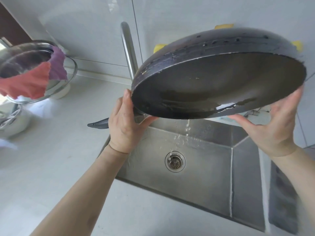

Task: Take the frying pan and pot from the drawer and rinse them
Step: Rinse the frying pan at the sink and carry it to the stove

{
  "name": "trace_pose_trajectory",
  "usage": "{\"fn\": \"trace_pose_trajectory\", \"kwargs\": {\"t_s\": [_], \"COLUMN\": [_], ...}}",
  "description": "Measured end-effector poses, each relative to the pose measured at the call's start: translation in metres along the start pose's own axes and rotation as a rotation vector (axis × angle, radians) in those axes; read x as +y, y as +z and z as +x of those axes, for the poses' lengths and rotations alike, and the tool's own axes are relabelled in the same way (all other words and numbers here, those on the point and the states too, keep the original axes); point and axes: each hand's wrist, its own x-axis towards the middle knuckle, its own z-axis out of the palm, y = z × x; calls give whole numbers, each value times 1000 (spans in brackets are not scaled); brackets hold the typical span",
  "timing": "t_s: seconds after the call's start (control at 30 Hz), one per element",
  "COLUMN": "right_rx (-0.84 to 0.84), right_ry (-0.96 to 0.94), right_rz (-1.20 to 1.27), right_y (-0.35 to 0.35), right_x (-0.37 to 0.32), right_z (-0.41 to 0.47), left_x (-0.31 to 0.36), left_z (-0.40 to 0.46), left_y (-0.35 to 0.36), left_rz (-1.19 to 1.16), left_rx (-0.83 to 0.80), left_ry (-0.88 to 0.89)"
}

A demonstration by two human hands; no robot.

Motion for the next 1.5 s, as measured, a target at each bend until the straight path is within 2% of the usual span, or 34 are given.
{"fn": "trace_pose_trajectory", "kwargs": {"t_s": [0.07,0.2,0.3,0.37,0.5,0.6,0.77,0.9,1.03,1.17,1.23,1.3,1.4,1.5], "right_rx": [-66,-259,-420,-541,-746,-862,-943,-955,-894,-759,-706,-650,-635,-787], "right_ry": [99,167,331,406,632,740,917,995,1032,1000,964,909,780,668], "right_rz": [-3,-39,-66,-4,173,308,508,703,762,653,583,520,394,263], "right_y": [3,15,28,35,47,59,90,119,150,170,171,163,140,109], "right_x": [-3,0,-5,-4,-7,-14,-23,-39,-61,-69,-64,-54,-41,-28], "right_z": [-2,-21,-34,-41,-43,-39,-49,-77,-104,-113,-108,-96,-60,-16], "left_x": [0,-10,-23,-33,-57,-79,-97,-111,-107,-86,-78,-77,-80,-78], "left_z": [-4,-24,-40,-43,-38,-31,1,34,57,58,48,34,3,-25], "left_y": [4,9,8,7,0,-7,-32,-49,-62,-74,-77,-76,-65,-46], "left_rz": [-7,-89,-115,-169,-398,-507,-455,-80,120,387,467,430,282,67], "left_rx": [-58,-267,-430,-582,-996,-1222,-1552,-1732,-1627,-1415,-1268,-1119,-930,-857], "left_ry": [-39,-194,-231,-328,-621,-732,-737,-666,-594,-308,-220,-217,-303,-456]}}
